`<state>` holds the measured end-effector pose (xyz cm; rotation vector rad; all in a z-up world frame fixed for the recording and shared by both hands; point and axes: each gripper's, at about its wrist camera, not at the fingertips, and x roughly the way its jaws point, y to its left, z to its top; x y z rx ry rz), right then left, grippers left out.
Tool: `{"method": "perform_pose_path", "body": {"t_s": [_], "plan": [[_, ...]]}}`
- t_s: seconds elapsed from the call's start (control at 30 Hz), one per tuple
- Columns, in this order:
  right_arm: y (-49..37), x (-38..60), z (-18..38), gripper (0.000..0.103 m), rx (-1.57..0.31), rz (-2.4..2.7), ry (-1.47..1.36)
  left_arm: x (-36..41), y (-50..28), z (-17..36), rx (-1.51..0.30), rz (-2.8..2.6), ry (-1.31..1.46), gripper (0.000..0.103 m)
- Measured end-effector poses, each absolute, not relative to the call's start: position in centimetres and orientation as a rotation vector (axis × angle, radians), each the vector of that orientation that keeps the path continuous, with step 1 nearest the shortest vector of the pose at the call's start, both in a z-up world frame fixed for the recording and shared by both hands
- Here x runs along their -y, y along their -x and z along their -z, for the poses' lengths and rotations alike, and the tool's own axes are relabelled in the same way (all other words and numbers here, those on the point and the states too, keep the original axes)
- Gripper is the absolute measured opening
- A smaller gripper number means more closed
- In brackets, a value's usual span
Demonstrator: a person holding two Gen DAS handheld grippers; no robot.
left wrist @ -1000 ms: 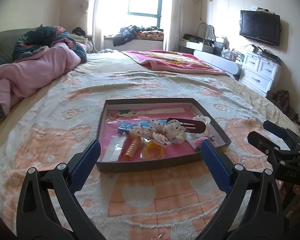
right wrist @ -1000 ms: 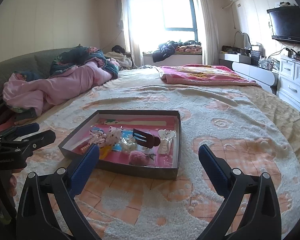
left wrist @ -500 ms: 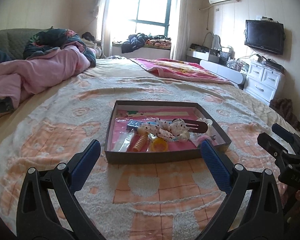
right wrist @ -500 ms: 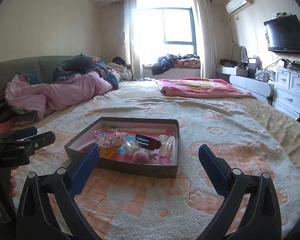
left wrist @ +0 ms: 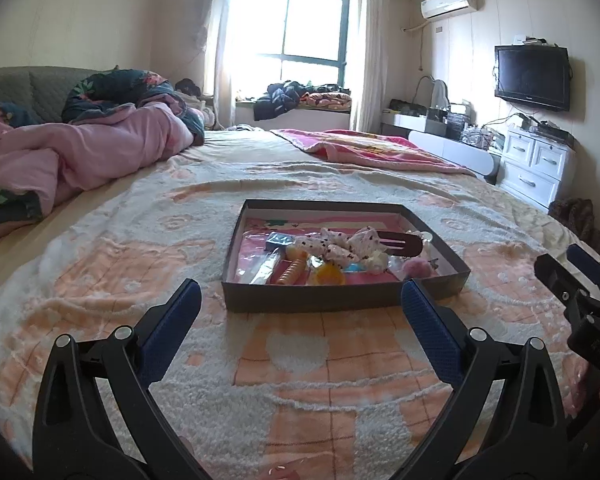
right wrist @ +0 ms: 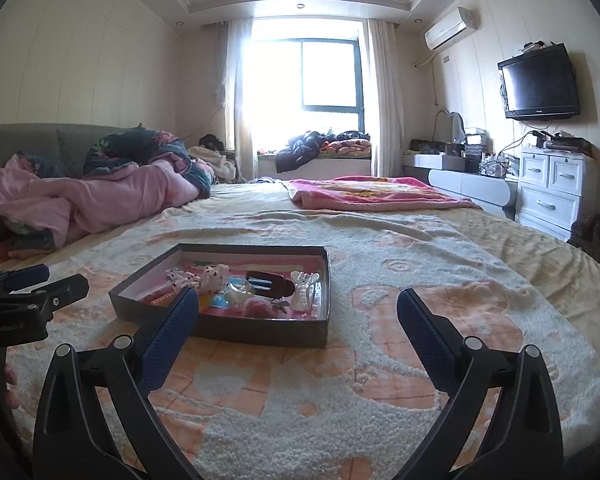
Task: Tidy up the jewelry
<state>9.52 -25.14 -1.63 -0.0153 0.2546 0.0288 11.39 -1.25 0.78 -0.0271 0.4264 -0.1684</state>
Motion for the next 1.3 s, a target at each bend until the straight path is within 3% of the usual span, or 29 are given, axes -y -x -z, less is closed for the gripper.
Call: {"method": "perform_pose_path", "body": {"t_s": [1.3], "plan": [[-10.0, 23.8, 3.5, 0.097, -0.314, -0.077, 0.023, 1.0, -11.5, 0.2, -0.412, 0.148, 0.018, 0.092]]}}
